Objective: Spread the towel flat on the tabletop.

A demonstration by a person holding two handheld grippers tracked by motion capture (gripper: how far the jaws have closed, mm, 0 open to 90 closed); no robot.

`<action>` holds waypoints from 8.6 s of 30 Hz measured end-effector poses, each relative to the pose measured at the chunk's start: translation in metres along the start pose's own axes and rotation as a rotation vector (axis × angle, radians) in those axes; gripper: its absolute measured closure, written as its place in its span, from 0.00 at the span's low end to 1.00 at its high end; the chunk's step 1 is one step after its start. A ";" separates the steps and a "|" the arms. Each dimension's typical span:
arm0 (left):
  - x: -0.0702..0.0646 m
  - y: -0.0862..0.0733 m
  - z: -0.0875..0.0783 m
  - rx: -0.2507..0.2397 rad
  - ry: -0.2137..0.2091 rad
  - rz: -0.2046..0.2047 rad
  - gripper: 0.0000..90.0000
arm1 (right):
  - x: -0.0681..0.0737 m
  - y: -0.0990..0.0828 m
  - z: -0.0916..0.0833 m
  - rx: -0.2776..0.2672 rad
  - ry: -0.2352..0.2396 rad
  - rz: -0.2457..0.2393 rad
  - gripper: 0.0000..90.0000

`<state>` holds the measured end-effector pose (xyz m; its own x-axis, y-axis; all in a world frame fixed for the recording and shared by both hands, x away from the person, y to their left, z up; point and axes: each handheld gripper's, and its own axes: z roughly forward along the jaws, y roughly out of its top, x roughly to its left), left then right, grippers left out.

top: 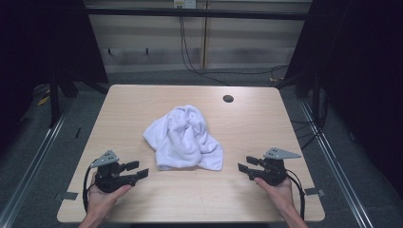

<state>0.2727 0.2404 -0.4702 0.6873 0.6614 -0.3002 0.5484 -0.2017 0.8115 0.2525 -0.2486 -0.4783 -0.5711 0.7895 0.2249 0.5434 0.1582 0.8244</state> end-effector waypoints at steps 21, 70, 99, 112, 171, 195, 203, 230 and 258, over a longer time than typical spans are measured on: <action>0.000 0.033 0.030 -0.005 -0.005 0.101 0.71 | 0.010 0.019 0.023 0.022 0.173 -0.052 0.59; -0.015 0.045 0.078 0.134 -0.003 0.174 0.93 | 0.041 0.023 0.102 0.211 0.165 -0.196 0.92; -0.065 0.078 0.092 0.034 -0.168 0.237 0.46 | 0.037 0.085 0.055 -0.070 0.287 -0.079 0.93; -0.068 0.067 0.128 0.096 -0.200 0.253 0.95 | 0.033 0.081 0.047 -0.059 0.307 -0.083 0.62; -0.005 0.012 -0.016 -0.019 -0.125 0.078 0.94 | -0.045 0.058 0.034 0.095 -0.029 -0.061 0.56; 0.021 0.043 -0.037 -0.154 -0.090 0.019 0.62 | 0.060 0.016 0.071 0.234 0.296 -0.155 0.52; 0.031 0.017 0.036 0.218 -0.012 0.146 0.87 | 0.077 0.014 0.087 0.247 0.343 -0.165 0.47; -0.064 -0.016 0.043 0.313 -0.279 0.222 0.83 | -0.035 0.034 0.088 0.209 -0.015 -0.069 0.85; 0.001 0.015 0.072 0.307 -0.001 0.250 0.93 | 0.023 -0.004 0.040 0.289 0.023 -0.258 0.71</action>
<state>0.3159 0.1864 -0.4947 0.8181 0.5640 -0.1125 0.4806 -0.5632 0.6722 0.2616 -0.2076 -0.4970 -0.7237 0.6887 0.0435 0.5289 0.5131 0.6760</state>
